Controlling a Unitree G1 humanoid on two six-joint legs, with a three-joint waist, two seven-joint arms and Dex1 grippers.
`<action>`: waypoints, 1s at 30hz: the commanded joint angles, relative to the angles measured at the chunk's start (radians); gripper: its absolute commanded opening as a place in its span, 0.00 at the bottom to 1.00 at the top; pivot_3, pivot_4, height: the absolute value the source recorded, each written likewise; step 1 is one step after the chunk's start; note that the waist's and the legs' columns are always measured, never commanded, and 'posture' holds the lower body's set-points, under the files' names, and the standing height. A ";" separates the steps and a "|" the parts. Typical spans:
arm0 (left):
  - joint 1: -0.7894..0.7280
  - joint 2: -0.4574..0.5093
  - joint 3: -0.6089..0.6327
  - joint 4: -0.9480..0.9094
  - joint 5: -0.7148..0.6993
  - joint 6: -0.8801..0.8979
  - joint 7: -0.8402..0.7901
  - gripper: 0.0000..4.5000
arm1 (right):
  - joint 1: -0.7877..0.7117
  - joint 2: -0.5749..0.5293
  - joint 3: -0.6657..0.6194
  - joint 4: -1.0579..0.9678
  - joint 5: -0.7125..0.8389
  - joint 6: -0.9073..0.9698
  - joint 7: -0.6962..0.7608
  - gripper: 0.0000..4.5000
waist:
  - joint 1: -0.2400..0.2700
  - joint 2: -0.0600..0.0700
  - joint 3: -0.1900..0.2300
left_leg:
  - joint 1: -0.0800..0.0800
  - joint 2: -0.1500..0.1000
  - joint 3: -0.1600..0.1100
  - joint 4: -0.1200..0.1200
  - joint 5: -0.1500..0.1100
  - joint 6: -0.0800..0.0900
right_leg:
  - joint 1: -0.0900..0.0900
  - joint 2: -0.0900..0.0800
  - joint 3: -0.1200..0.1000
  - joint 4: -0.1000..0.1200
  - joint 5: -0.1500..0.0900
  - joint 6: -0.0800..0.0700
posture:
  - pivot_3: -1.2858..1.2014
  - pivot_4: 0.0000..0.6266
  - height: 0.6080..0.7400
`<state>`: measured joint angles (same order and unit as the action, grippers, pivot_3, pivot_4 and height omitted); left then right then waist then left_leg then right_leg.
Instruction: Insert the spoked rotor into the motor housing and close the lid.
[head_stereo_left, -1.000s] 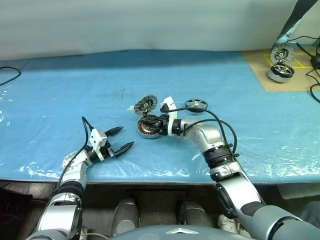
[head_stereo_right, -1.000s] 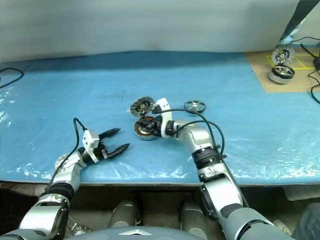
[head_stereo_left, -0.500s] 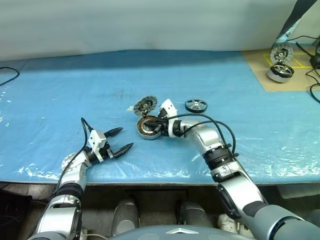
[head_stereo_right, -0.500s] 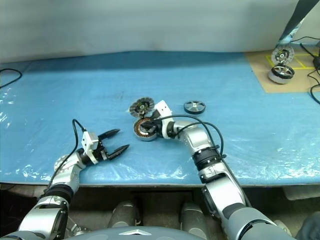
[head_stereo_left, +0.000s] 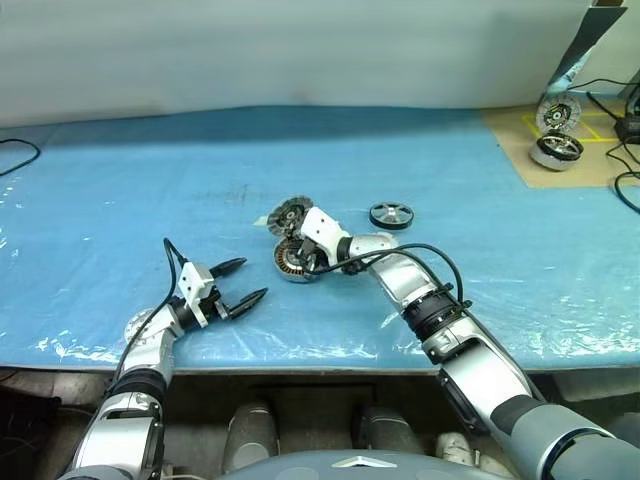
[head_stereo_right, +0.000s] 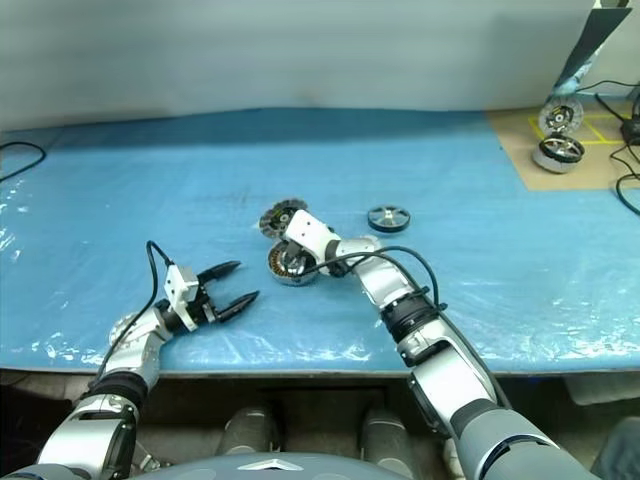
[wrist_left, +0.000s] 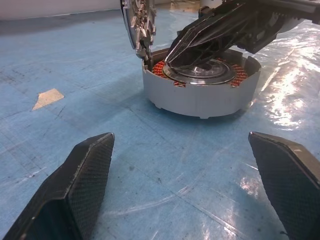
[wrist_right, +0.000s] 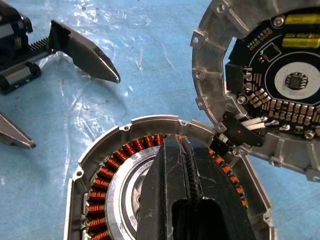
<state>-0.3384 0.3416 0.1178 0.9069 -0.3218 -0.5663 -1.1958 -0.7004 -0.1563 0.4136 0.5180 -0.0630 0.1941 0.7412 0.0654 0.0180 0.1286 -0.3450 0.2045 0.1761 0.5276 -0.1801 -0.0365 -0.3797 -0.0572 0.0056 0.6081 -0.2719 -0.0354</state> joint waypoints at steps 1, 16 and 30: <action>0.035 0.002 -0.006 0.039 0.029 0.027 0.017 1.00 | 0.071 -0.008 0.033 0.162 -0.054 0.090 -0.009 0.01 | 0.000 -0.001 -0.002 | 0.001 0.000 0.000 -0.001 -0.001 0.001 | 0.002 0.000 0.000 0.000 0.000 0.000 | 0.52 0.24 1.00; 0.027 0.000 -0.006 0.040 0.038 0.035 0.016 1.00 | 0.054 0.075 -0.294 -0.177 0.368 0.330 0.144 0.01 | 0.005 0.003 0.005 | -0.008 0.000 0.001 -0.003 -0.001 0.001 | -0.008 0.000 -0.001 0.000 0.004 -0.006 | 0.52 0.24 1.00; 0.018 -0.002 -0.007 0.052 0.044 0.031 0.023 1.00 | 0.033 0.022 -0.157 -0.069 0.185 0.197 0.088 0.01 | 0.005 0.001 0.008 | -0.007 0.000 0.001 -0.003 0.001 -0.002 | -0.008 0.000 -0.001 -0.001 0.000 0.001 | 0.52 0.24 1.00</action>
<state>-0.3494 0.3387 0.1202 0.8942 -0.3138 -0.5599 -1.1938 -0.6503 -0.1448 0.2784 0.4310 0.1152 0.3823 0.8487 0.0704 0.0189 0.1362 -0.3523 0.2044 0.1767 0.5243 -0.1793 -0.0384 -0.3875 -0.0575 0.0046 0.6075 -0.2722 -0.0348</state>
